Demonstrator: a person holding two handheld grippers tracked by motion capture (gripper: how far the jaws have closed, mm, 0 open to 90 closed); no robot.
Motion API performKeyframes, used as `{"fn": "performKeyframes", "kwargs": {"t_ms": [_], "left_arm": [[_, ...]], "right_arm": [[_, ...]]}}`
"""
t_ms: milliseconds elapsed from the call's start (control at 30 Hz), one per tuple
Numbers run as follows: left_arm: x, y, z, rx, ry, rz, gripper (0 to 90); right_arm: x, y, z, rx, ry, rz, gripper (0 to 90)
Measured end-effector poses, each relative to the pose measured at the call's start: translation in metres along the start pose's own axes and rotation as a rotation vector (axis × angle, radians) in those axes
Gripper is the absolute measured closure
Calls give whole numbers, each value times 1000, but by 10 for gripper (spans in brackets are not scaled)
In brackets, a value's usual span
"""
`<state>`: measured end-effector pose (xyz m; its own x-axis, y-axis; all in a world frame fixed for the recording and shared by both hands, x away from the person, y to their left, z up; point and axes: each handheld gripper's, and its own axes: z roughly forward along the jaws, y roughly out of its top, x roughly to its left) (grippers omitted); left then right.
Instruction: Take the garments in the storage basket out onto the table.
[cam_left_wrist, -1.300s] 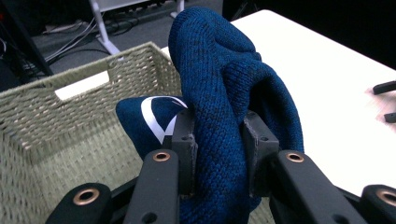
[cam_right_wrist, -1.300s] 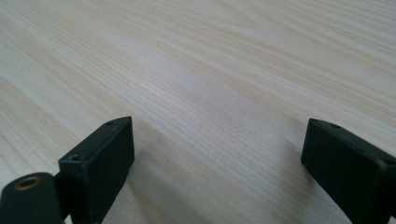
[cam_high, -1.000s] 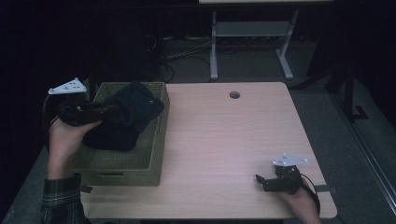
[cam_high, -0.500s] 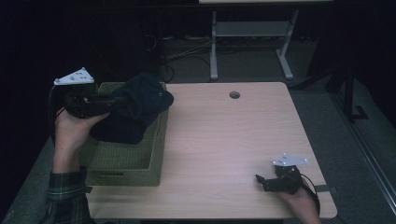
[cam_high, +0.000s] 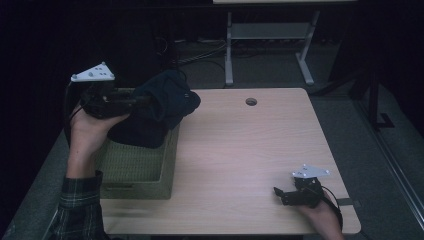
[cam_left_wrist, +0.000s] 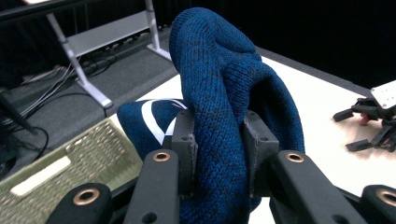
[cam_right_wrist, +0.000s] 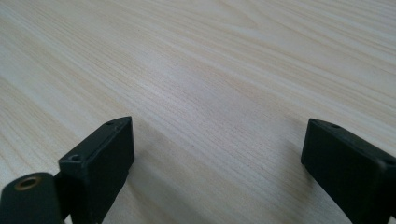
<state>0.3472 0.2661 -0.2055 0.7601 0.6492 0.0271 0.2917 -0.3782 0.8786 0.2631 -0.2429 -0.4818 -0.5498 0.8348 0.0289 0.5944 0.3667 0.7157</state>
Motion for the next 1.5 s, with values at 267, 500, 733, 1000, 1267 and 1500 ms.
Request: {"fn": "performKeyframes", "kwargs": {"t_ms": [267,500,733,1000,1267,1500], "left_arm": [[-12,15,10,-14,-23,25,701],[-23,26,22,-32,-56,44,703],[-30,34,30,-45,-87,56,703],[-46,45,48,-51,-132,75,704],[-65,55,66,-52,-182,99,704],[-82,59,82,-38,-221,111,704]], "right_arm": [[0,0,0,0,0,-1,93],[0,0,0,1,-1,-1,93],[0,0,0,1,-1,-1,93],[0,0,0,1,-2,-2,93],[0,0,0,1,-1,0,93],[0,0,0,1,0,2,93]]}}
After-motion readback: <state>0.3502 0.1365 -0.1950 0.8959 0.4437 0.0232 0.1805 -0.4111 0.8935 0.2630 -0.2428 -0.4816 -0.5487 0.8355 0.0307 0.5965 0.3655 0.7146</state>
